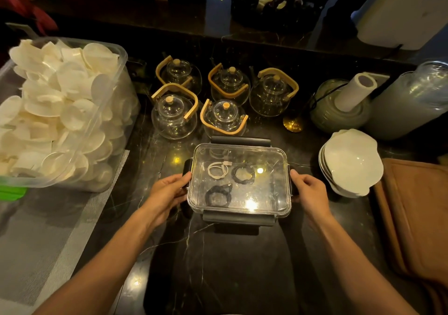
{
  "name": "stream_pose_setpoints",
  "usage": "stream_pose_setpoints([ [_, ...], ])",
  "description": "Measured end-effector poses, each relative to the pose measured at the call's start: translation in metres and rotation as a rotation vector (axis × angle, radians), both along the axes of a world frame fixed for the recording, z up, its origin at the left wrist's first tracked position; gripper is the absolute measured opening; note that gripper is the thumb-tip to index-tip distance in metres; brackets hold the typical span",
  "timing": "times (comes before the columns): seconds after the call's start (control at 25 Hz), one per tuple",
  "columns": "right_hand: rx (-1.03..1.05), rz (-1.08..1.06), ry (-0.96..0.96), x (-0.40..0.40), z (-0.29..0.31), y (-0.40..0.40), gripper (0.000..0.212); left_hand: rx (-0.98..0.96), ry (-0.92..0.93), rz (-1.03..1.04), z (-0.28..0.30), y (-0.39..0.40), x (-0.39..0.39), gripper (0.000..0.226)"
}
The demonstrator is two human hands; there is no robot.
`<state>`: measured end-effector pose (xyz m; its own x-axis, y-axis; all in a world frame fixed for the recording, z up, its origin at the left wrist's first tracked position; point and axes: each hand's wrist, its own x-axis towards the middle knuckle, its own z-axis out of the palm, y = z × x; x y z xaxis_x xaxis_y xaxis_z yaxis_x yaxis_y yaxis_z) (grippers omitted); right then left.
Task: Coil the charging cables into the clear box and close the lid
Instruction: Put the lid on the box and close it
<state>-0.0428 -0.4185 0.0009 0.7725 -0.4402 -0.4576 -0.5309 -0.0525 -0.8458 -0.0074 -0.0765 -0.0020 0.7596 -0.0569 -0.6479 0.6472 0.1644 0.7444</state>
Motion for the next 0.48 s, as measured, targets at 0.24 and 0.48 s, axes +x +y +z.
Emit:
stream_pose_setpoints([
  [0.24, -0.277, 0.081, -0.062, -0.008, 0.003, 0.001, 0.026, 0.442, -0.252, -0.052, 0.004, -0.012, -0.009, 0.028],
  [0.48, -0.175, -0.041, -0.014, -0.009, -0.004, -0.002, 0.025, 0.108, -0.037, 0.038, 0.009, -0.01, -0.016, 0.016],
])
